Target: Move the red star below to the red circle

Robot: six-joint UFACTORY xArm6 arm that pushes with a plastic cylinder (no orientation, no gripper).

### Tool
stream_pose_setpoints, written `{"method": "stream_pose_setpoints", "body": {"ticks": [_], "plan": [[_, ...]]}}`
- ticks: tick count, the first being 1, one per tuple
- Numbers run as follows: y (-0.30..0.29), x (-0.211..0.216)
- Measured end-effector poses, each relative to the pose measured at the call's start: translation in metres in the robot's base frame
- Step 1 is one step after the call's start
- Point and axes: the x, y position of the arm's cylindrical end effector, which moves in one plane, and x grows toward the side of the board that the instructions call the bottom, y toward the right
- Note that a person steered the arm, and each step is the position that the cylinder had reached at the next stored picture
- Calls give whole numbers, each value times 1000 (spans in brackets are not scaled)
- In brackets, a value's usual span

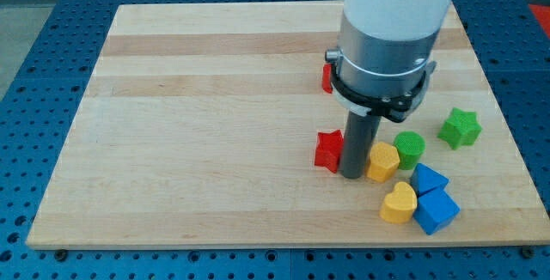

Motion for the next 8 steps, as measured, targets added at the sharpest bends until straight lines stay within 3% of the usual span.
{"method": "stream_pose_setpoints", "body": {"ticks": [3, 8], "plan": [[-50, -10], [0, -95]]}}
